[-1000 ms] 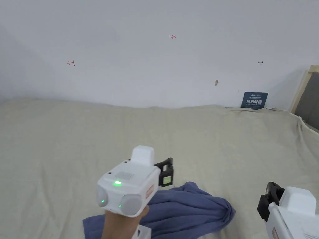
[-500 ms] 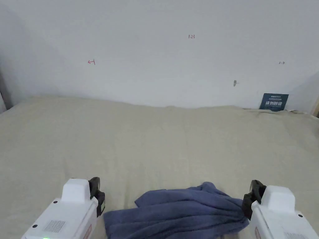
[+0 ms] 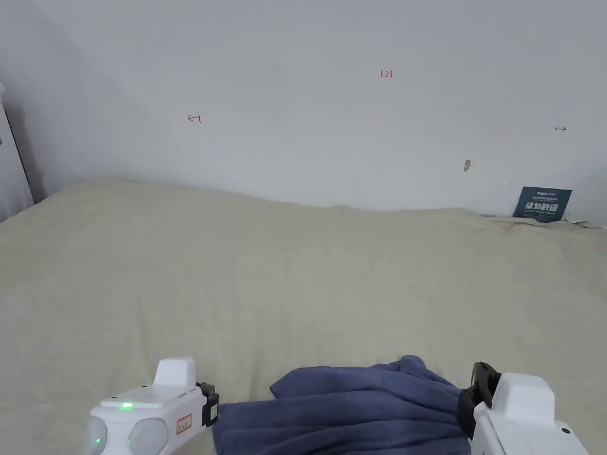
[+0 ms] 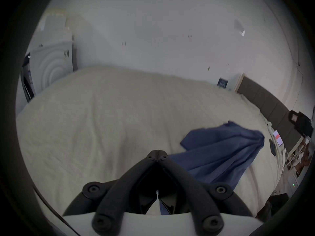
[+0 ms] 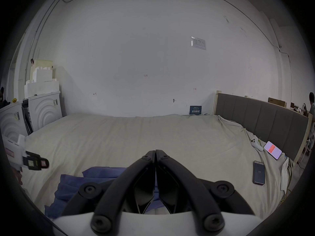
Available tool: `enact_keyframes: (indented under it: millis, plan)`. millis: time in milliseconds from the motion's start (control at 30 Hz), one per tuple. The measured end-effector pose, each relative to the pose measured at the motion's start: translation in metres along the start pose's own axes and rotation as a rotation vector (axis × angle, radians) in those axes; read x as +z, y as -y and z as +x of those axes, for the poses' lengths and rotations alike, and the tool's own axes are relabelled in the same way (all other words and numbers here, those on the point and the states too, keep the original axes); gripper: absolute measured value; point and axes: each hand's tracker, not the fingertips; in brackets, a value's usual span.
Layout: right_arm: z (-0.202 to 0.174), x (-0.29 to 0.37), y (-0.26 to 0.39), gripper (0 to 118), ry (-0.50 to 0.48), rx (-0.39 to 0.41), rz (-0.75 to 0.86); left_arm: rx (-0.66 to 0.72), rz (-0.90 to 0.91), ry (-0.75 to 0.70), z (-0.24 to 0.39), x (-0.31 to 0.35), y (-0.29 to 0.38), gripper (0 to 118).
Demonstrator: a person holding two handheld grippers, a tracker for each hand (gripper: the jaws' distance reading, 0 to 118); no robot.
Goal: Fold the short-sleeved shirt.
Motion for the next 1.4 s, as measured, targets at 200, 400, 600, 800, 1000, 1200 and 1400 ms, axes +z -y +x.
enact_keyframes:
  millis: [200,400,600,800,1000,1200,1400]
  plan:
    - [0.004,-0.001,0.004,1,0.007,0.004,-0.016,-0.028,-0.134,-0.067,0.01,-0.022,-0.002,84]
    - [0.007,-0.001,0.009,1,0.013,0.0,-0.031,-0.103,-0.254,-0.141,0.025,-0.045,0.005,82]
    - [0.01,-0.002,0.013,1,0.017,-0.009,-0.046,-0.205,-0.217,-0.165,0.051,-0.035,0.009,56]
    - [0.013,-0.006,0.016,1,0.02,-0.015,-0.059,-0.316,-0.179,-0.151,0.057,-0.03,0.012,0]
    - [0.021,-0.013,0.016,1,0.024,-0.011,-0.068,-0.154,-0.028,-0.027,0.02,-0.001,-0.006,0]
    - [0.031,-0.029,0.015,1,0.037,-0.008,-0.086,-0.148,0.145,0.062,0.008,0.04,-0.019,0]
    - [0.037,-0.054,0.011,1,0.035,0.015,-0.114,-0.077,0.236,0.093,0.003,0.073,-0.029,0]
